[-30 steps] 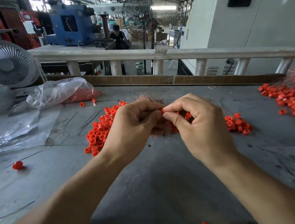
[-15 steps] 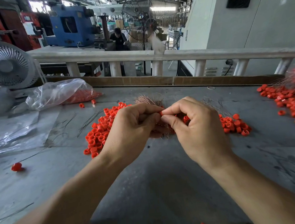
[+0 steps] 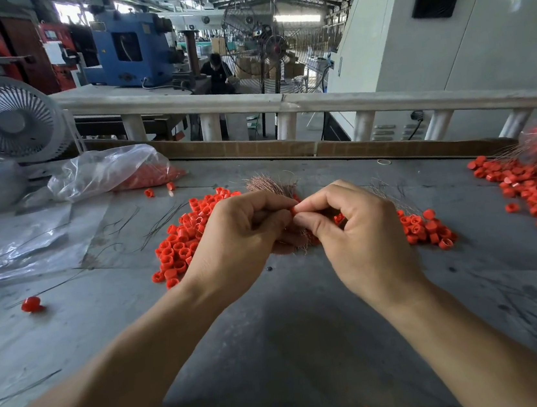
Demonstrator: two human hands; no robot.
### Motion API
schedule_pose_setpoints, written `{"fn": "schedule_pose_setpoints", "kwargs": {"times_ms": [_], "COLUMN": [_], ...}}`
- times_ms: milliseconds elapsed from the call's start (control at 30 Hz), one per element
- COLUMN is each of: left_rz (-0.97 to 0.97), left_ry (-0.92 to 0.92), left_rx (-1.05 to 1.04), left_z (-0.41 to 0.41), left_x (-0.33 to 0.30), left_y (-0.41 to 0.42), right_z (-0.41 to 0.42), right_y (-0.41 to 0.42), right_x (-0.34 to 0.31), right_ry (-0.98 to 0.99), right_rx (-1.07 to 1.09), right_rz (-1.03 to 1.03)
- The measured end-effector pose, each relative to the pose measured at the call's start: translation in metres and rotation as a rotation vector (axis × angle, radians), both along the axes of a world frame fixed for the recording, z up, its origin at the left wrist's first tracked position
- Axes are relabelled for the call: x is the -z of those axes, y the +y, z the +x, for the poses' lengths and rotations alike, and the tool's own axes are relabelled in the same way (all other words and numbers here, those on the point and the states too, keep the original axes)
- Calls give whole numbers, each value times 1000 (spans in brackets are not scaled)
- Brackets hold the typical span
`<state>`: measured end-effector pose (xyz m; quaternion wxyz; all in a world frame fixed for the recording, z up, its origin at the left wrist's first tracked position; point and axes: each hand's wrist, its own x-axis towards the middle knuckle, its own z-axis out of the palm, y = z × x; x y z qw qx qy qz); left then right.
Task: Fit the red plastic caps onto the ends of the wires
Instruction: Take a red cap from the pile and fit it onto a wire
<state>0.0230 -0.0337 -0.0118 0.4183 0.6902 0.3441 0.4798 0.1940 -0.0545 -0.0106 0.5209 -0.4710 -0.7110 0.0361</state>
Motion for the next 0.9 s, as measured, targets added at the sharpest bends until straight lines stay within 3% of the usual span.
{"fn": "schedule_pose_setpoints", "kwargs": {"times_ms": [600, 900], "left_rz": [-50, -276], "left_ry": [-22, -209], "left_rx": [-14, 72], "left_z": [0, 1], "left_x": [-2, -4], "left_y": [1, 1], "right_z": [1, 0], "right_y": [-1, -3], "right_x": [-2, -4], "right_ry": [6, -166], "right_rx": [-11, 33], "right_rz": [-3, 43]}}
